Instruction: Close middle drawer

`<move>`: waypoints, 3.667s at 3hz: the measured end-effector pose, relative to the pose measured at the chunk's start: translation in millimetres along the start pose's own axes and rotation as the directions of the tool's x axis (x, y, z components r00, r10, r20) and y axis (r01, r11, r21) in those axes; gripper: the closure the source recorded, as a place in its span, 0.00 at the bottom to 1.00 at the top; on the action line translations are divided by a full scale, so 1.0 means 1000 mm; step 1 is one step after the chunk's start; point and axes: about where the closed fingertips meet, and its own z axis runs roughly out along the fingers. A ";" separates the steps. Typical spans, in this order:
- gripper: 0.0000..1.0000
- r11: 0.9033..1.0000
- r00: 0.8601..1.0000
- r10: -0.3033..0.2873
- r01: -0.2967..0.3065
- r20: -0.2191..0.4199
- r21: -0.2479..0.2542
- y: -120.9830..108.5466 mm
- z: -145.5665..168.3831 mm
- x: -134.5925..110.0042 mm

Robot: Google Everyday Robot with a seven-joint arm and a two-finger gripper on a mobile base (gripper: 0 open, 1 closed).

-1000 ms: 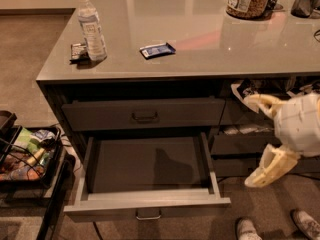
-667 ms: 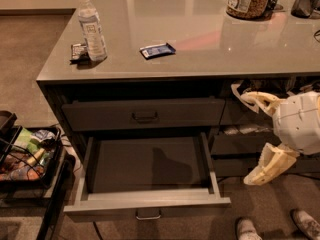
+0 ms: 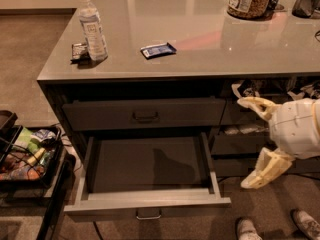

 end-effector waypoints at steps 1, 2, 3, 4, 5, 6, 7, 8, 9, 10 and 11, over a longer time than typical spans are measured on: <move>0.00 0.999 0.999 0.020 -0.019 0.037 -0.031 0.015 0.048 0.019; 0.00 0.998 0.996 0.049 -0.046 0.068 -0.044 0.036 0.107 0.041; 0.00 0.992 0.992 0.118 -0.117 0.036 -0.037 0.061 0.162 0.062; 0.00 0.992 0.992 0.118 -0.117 0.036 -0.037 0.061 0.162 0.062; 0.00 0.990 0.998 0.057 -0.052 0.038 -0.129 0.069 0.172 0.063; 0.00 0.966 0.997 0.009 0.011 0.076 -0.260 0.101 0.201 0.085; 0.00 0.945 0.987 0.014 0.039 0.159 -0.325 0.140 0.238 0.111; 0.00 0.945 0.987 0.014 0.039 0.159 -0.325 0.140 0.238 0.111; 0.00 0.947 0.989 0.003 0.044 0.145 -0.317 0.138 0.236 0.110; 0.00 0.950 0.985 0.042 0.012 0.166 -0.313 0.147 0.250 0.130; 0.00 0.945 0.975 0.108 -0.041 0.193 -0.325 0.171 0.275 0.158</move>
Offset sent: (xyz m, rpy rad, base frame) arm 0.0166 0.0565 -0.1985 0.1264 0.0723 -0.0066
